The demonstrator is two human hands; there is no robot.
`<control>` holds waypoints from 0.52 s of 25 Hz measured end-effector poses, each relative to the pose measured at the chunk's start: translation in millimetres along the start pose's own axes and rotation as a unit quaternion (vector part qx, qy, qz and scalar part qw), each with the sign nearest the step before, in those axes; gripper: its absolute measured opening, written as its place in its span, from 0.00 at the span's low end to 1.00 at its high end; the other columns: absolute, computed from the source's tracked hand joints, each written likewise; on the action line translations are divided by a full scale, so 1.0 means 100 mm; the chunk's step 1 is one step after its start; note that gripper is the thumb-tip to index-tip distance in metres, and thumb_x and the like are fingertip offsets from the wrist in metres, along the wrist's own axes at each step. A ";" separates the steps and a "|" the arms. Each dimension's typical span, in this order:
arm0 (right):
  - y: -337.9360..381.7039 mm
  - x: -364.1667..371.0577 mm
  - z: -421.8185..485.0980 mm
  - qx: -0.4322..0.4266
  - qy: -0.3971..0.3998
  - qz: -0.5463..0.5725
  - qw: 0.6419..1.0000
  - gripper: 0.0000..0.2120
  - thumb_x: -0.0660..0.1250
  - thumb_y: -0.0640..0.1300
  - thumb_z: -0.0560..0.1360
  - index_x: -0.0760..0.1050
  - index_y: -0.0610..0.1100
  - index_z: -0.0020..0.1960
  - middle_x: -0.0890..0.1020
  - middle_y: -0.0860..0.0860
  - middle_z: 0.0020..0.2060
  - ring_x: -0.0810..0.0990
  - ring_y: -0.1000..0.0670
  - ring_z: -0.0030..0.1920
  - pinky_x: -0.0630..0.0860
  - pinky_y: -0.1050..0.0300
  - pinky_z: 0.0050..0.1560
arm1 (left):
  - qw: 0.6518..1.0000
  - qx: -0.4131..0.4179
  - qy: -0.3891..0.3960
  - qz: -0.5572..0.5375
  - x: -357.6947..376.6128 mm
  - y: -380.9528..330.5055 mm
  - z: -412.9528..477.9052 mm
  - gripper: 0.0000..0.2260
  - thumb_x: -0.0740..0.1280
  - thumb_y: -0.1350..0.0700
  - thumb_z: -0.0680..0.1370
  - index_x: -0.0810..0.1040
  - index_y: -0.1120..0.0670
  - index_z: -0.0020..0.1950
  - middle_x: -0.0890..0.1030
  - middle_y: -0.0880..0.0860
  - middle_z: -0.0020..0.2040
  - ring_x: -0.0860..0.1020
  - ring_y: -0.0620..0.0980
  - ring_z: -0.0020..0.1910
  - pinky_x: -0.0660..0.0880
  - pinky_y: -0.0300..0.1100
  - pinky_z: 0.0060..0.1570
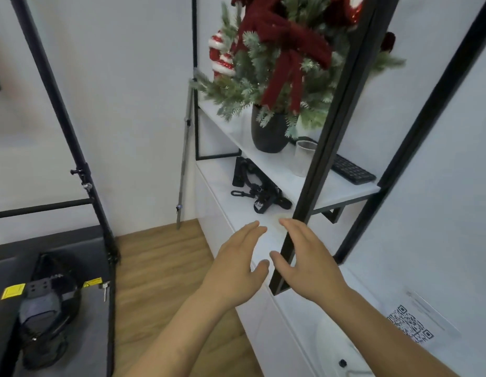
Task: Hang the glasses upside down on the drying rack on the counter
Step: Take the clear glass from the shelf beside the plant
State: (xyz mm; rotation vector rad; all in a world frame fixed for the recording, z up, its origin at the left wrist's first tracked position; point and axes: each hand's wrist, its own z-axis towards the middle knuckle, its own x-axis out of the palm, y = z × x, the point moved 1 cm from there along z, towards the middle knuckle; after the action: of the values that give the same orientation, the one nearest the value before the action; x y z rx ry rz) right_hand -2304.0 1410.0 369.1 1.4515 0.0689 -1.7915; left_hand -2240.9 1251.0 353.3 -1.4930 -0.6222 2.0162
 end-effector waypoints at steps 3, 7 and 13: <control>0.13 0.17 0.29 0.000 -0.001 0.029 1.000 0.32 0.65 0.53 0.78 0.56 0.50 0.78 0.63 0.55 0.76 0.64 0.55 0.72 0.60 0.65 0.64 | 0.999 -0.024 -0.016 -0.020 -0.16 0.22 0.10 0.27 0.63 0.50 0.79 0.59 0.45 0.77 0.58 0.43 0.79 0.56 0.42 0.78 0.57 0.45 0.76; 0.16 0.38 0.72 0.062 -0.053 0.129 0.988 0.34 0.68 0.51 0.78 0.55 0.50 0.78 0.64 0.52 0.75 0.67 0.52 0.70 0.64 0.61 0.64 | 0.998 -0.049 -0.024 -0.033 -0.26 0.47 0.33 0.26 0.64 0.49 0.80 0.60 0.45 0.77 0.59 0.42 0.79 0.57 0.41 0.77 0.55 0.39 0.75; 0.00 0.57 1.50 0.130 -0.133 0.232 0.955 0.37 0.68 0.50 0.78 0.51 0.47 0.79 0.58 0.49 0.78 0.59 0.50 0.76 0.57 0.61 0.68 | 0.999 -0.041 -0.031 -0.010 -0.42 0.69 1.10 0.26 0.63 0.46 0.80 0.61 0.47 0.77 0.63 0.40 0.76 0.60 0.35 0.73 0.53 0.24 0.65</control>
State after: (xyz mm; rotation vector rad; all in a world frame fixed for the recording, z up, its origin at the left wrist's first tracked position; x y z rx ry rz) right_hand -2423.4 1303.7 372.0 1.2546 -0.6181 -1.6196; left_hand -2347.7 1166.7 368.4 -1.4698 -0.7509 2.0518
